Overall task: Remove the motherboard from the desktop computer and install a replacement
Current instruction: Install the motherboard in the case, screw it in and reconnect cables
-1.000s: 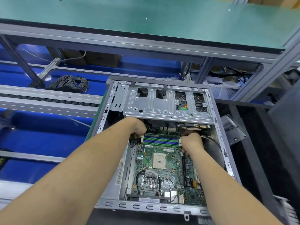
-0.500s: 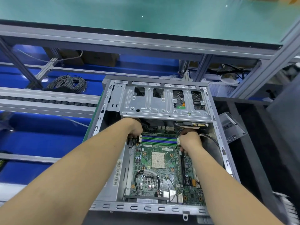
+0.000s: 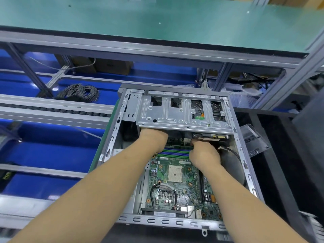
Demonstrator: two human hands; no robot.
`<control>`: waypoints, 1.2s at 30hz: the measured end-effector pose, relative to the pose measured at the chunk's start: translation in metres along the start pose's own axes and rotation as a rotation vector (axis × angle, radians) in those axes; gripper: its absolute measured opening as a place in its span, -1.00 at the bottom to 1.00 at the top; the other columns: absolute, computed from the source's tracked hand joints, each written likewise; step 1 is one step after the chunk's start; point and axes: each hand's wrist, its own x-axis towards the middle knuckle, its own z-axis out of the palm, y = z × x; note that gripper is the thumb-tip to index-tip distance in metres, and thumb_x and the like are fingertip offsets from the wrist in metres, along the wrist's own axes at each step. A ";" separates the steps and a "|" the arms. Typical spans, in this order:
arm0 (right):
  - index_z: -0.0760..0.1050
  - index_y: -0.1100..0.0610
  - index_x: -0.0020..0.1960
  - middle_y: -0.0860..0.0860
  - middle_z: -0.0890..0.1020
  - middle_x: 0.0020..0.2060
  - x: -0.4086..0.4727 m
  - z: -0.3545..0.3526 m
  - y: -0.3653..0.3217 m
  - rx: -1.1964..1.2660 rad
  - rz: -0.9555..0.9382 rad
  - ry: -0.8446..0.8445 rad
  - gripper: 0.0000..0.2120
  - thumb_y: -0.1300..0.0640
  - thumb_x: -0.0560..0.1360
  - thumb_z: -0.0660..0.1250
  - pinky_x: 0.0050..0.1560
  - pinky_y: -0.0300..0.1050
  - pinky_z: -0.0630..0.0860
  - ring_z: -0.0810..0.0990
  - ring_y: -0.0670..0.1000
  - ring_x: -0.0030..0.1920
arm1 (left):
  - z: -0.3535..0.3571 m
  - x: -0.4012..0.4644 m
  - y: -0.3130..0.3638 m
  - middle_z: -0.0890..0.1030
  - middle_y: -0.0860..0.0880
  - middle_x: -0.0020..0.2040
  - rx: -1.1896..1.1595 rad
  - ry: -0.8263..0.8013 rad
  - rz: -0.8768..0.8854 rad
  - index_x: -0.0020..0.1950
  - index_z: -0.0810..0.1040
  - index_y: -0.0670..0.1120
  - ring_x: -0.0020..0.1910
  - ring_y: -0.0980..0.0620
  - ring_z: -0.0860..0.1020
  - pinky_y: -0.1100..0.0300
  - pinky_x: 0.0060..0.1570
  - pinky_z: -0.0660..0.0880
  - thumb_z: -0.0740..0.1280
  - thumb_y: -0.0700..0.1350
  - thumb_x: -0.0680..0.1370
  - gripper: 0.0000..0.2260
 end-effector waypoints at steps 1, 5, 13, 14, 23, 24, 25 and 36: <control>0.52 0.02 0.23 0.08 0.61 -0.07 0.000 0.000 0.000 -0.006 -0.027 0.013 -0.70 0.21 0.55 0.20 -0.22 -0.08 0.48 0.48 0.14 -0.17 | 0.000 -0.002 0.003 0.47 0.01 -0.22 0.026 0.030 0.024 -0.03 0.48 -0.08 -0.32 0.02 0.40 0.11 -0.33 0.38 0.21 -0.31 0.54 -0.85; 0.50 0.01 0.18 0.10 0.64 0.00 0.001 0.003 0.003 -0.003 -0.084 0.030 -0.79 0.19 0.61 0.20 -0.22 -0.07 0.47 0.48 0.15 -0.17 | 0.003 -0.001 0.011 0.47 0.01 -0.22 0.061 0.021 0.064 0.09 0.49 -0.07 -0.26 -0.02 0.43 0.09 -0.27 0.39 0.27 -0.26 0.59 -0.87; 0.48 0.05 0.17 0.10 0.62 0.03 0.003 0.004 0.002 -0.030 -0.091 0.008 -0.78 0.26 0.58 0.21 -0.21 -0.05 0.46 0.49 0.14 -0.13 | 0.000 -0.002 0.017 0.39 -0.01 -0.25 0.104 0.085 0.077 0.05 0.51 -0.09 -0.23 -0.07 0.39 0.08 -0.19 0.39 0.28 -0.39 0.52 -0.77; 0.48 0.05 0.16 0.09 0.62 0.04 0.003 0.004 0.002 -0.034 -0.102 0.011 -0.76 0.29 0.56 0.22 -0.20 -0.05 0.47 0.53 0.15 -0.11 | 0.000 -0.002 0.017 0.39 -0.01 -0.24 0.106 0.087 0.077 0.03 0.50 -0.09 -0.25 -0.06 0.39 0.08 -0.20 0.39 0.27 -0.39 0.52 -0.78; 0.49 0.06 0.15 0.09 0.62 0.01 -0.020 -0.011 0.008 -0.092 -0.248 0.112 -0.81 0.22 0.56 0.24 -0.07 -0.02 0.50 0.50 0.19 0.06 | -0.011 -0.030 0.007 0.53 -0.05 -0.10 0.102 0.074 0.223 0.02 0.51 -0.11 -0.14 -0.09 0.51 0.06 -0.24 0.43 0.25 -0.28 0.57 -0.89; 0.50 0.04 0.13 0.08 0.62 0.00 -0.024 -0.015 0.011 -0.035 -0.244 0.083 -0.84 0.18 0.58 0.25 -0.05 -0.02 0.52 0.49 0.16 0.07 | -0.013 -0.035 0.007 0.56 -0.08 -0.06 0.085 0.047 0.254 -0.01 0.51 -0.11 -0.14 -0.09 0.50 0.06 -0.22 0.42 0.25 -0.26 0.58 -0.92; 0.52 0.03 0.11 0.05 0.62 -0.03 -0.028 -0.021 0.013 0.047 -0.227 0.038 -0.87 0.15 0.59 0.25 -0.04 -0.03 0.53 0.51 0.12 0.05 | -0.016 -0.039 0.006 0.56 -0.11 -0.06 0.046 0.028 0.279 -0.06 0.50 -0.11 -0.16 -0.09 0.47 0.06 -0.21 0.41 0.25 -0.25 0.58 -0.92; 0.61 0.11 0.05 0.13 0.66 -0.11 -0.086 -0.100 0.035 1.152 -0.062 0.029 -0.82 0.30 0.48 0.44 -0.27 -0.13 0.56 0.62 0.04 -0.22 | -0.047 -0.093 0.003 0.56 0.02 -0.17 -0.906 -0.004 0.371 0.01 0.62 -0.15 -0.33 0.17 0.46 0.36 -0.32 0.41 0.39 -0.20 0.59 -0.96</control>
